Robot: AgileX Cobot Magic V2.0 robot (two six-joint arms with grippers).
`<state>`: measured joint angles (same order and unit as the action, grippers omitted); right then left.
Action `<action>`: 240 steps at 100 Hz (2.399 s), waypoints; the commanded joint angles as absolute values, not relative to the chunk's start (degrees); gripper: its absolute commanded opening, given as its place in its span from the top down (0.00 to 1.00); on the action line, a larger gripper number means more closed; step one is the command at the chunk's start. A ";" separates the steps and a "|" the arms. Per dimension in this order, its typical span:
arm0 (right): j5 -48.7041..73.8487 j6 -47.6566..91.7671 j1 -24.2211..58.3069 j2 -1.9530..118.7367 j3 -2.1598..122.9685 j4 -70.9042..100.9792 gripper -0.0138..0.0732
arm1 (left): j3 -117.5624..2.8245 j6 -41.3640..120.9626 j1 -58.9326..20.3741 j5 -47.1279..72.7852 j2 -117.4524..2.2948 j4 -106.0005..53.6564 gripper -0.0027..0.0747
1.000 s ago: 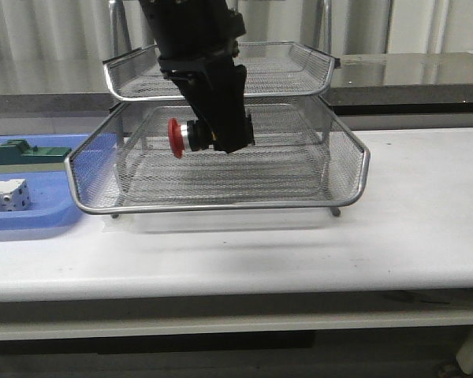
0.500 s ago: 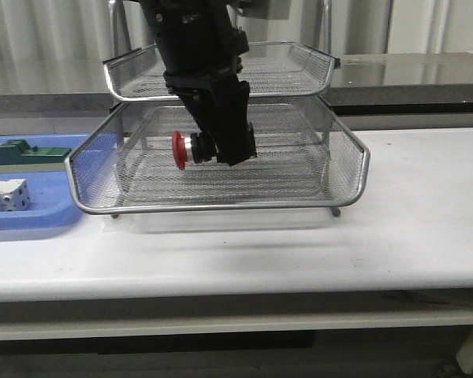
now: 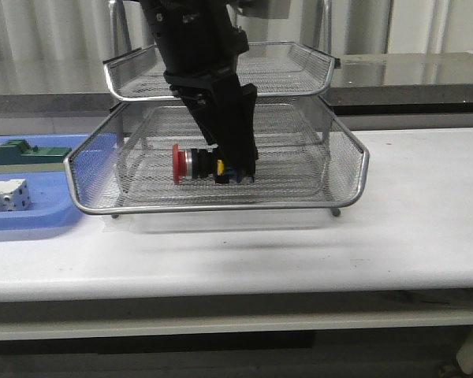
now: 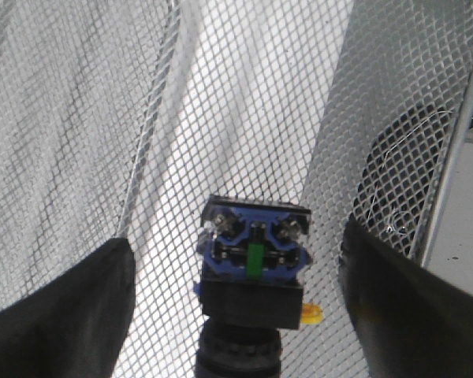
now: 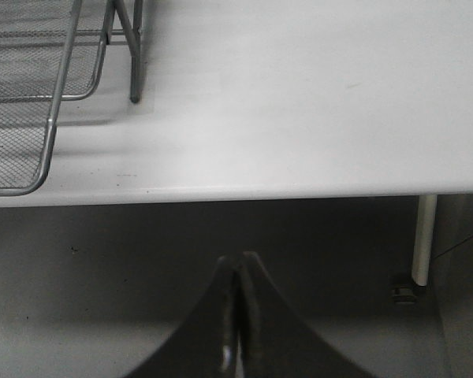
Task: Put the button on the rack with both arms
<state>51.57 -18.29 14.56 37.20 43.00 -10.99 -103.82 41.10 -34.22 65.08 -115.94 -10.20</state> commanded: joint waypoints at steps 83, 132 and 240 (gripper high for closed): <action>48.42 -18.29 14.31 37.08 44.64 -12.28 0.92 | -114.26 25.28 -27.51 73.05 -100.76 -8.57 0.33; 48.42 -18.29 14.31 37.08 44.64 -12.28 0.92 | -98.91 22.85 -7.86 70.55 -80.97 -9.89 0.35; 48.42 -18.29 14.31 37.08 44.64 -12.28 0.92 | -26.98 22.63 1.56 13.55 -27.71 -13.17 0.35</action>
<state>51.57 -18.29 14.56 37.20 43.00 -10.99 -27.87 23.16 1.24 22.13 -29.01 -11.93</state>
